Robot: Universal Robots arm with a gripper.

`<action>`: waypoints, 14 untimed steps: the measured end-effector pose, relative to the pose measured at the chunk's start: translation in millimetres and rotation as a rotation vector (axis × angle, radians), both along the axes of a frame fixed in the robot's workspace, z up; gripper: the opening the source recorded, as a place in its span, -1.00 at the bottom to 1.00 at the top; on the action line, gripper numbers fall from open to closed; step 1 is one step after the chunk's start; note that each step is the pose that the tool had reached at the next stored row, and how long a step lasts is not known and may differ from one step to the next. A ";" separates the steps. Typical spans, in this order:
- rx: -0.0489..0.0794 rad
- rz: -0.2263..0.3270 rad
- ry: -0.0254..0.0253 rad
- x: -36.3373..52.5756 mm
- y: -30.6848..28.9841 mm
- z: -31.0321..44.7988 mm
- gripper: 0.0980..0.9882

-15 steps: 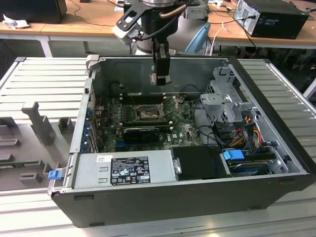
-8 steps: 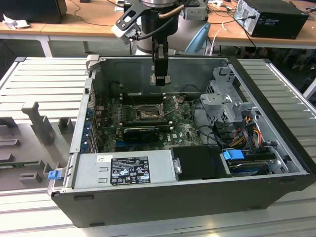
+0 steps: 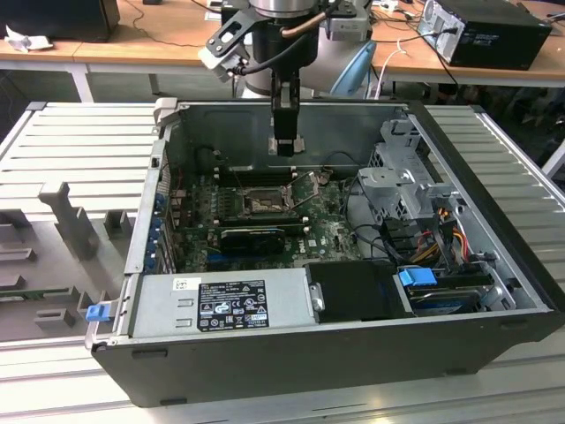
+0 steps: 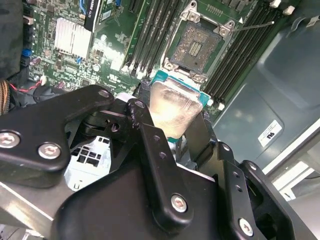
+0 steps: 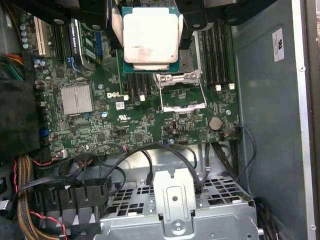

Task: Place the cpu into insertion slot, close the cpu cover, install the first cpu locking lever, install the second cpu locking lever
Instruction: 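Place the cpu into insertion slot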

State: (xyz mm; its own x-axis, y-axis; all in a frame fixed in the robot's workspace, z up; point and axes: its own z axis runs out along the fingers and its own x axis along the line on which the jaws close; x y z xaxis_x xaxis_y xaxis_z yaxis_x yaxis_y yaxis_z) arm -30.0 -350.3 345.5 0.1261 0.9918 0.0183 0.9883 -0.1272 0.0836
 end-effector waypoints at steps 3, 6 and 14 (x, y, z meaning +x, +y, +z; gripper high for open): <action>0.000 0.004 -0.0001 -0.1 0.0 -6.3 -0.03; 0.000 0.025 0.0000 -0.4 0.0 -7.8 -0.03; 0.001 0.043 0.0000 -0.7 0.0 -14.5 -0.03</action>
State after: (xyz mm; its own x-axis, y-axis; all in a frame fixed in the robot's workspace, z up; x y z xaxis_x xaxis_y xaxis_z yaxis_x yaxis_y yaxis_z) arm -30.7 -350.3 331.0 0.0836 0.9963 0.0189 0.9929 -0.0849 0.0835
